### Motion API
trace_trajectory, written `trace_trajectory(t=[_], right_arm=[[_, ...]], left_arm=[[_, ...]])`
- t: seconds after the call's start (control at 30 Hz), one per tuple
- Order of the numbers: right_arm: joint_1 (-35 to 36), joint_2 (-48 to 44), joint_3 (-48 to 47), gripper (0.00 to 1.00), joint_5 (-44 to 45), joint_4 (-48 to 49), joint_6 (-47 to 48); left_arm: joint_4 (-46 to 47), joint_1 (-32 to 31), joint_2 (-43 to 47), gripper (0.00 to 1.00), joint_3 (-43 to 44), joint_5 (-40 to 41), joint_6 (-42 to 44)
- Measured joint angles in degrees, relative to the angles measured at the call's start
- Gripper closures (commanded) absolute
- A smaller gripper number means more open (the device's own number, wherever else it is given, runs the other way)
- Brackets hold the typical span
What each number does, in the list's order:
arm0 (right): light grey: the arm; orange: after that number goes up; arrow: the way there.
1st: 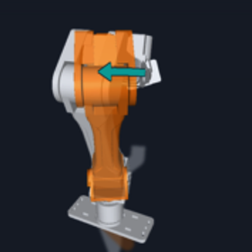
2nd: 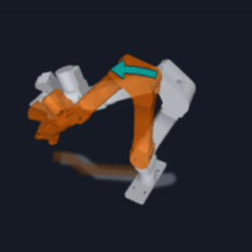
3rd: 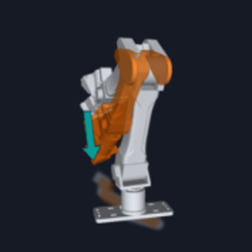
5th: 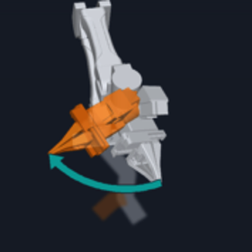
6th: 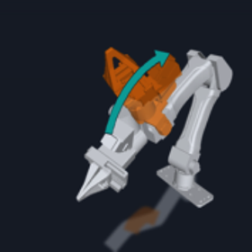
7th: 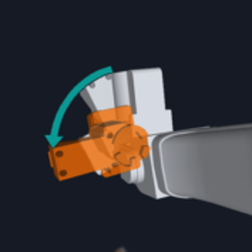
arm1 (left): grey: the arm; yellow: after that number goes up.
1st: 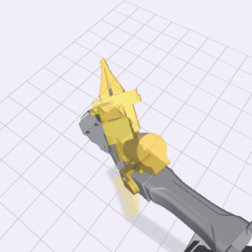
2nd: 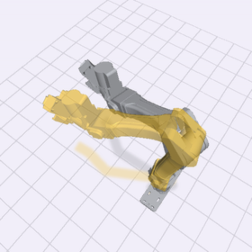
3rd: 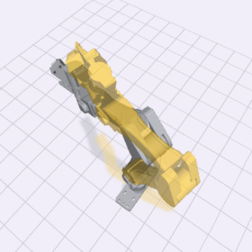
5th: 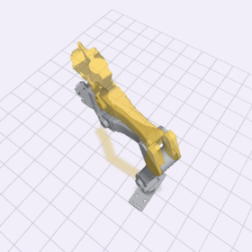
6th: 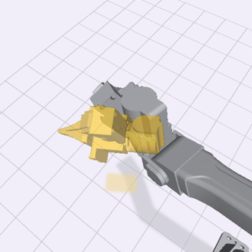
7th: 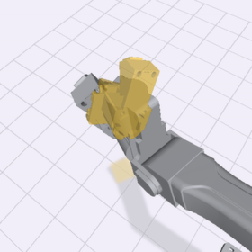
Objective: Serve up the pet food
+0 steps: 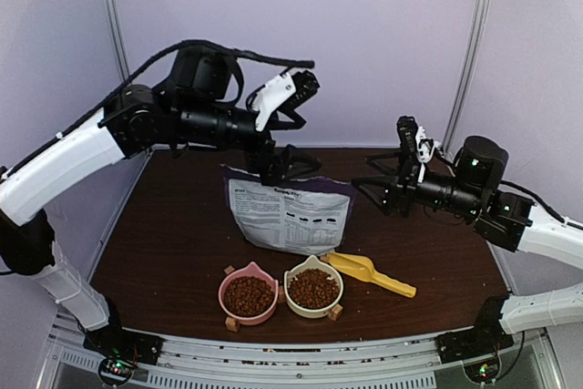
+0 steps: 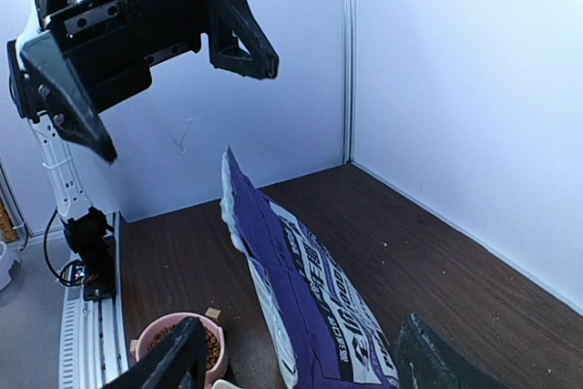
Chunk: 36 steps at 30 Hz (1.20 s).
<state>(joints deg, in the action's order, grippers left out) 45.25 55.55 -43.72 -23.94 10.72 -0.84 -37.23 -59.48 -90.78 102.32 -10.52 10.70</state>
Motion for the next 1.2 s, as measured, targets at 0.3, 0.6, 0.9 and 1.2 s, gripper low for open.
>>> trace_trajectory(t=[0.3,0.6,0.9,1.2], right_arm=[[-3.3,-3.5,-12.0,0.09,10.0,-12.1,-6.8],[-17.3,-0.5,-12.6,0.09,20.6,-23.8,-13.8],[-38.4,-2.6,3.0,0.09,22.8,-24.6,-17.9],[-42.1,-13.9,23.2,0.08,31.3,-5.2,-15.0]], left_arm=[[5.3,14.4,9.9,0.04,-5.7,2.3,-15.7],[9.4,41.7,12.5,0.03,-33.0,6.8,-27.4],[23.0,68.8,22.7,0.02,-57.2,8.9,-33.6],[43.5,71.5,36.8,0.02,-77.7,21.1,-29.0]])
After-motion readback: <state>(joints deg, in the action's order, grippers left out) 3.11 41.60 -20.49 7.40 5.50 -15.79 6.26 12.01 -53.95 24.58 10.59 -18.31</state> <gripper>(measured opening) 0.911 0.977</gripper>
